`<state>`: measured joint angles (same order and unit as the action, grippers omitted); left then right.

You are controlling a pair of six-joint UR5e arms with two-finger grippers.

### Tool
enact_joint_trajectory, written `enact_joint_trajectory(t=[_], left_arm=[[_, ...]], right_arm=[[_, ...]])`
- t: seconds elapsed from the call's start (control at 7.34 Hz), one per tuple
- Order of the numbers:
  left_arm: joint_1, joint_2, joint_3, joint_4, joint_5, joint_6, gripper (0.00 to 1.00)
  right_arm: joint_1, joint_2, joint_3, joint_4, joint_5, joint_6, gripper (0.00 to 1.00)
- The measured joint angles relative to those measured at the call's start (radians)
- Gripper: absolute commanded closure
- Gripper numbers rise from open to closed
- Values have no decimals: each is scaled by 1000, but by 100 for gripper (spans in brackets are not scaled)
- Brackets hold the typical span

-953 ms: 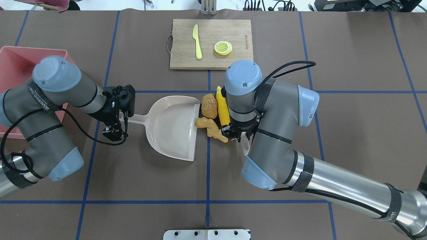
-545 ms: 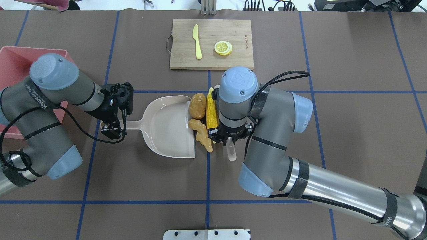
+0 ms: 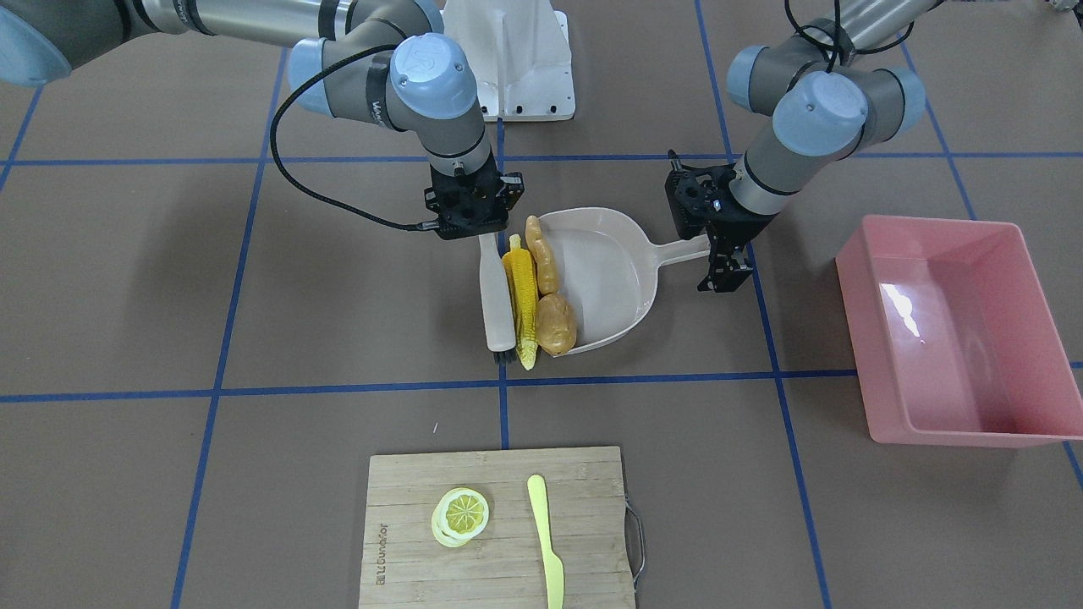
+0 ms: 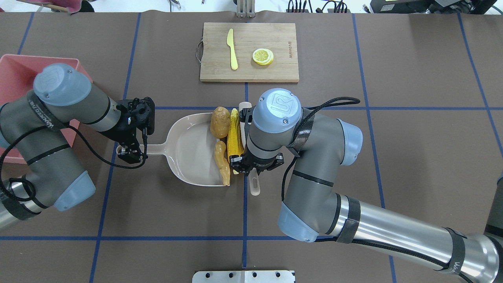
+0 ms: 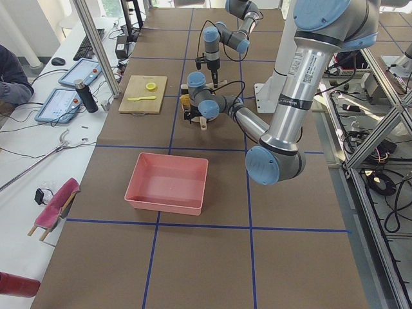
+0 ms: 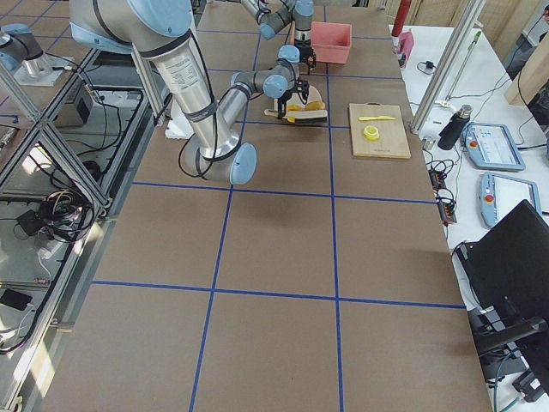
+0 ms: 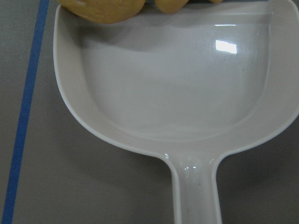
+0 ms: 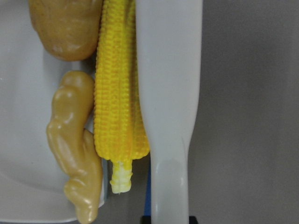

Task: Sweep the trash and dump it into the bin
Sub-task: 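Sweep the potato, ginger and corn into the dustpan with the right-held brush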

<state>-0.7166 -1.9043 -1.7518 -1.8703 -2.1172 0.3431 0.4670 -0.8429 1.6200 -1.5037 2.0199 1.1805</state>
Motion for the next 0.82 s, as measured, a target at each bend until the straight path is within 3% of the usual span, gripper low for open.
enact_joint_trajectory(t=[0.82], left_arm=[[-12,7,-4,4,-33,-112,67]], right_arm=[[-23,-1,-32,286,-39,177,100]])
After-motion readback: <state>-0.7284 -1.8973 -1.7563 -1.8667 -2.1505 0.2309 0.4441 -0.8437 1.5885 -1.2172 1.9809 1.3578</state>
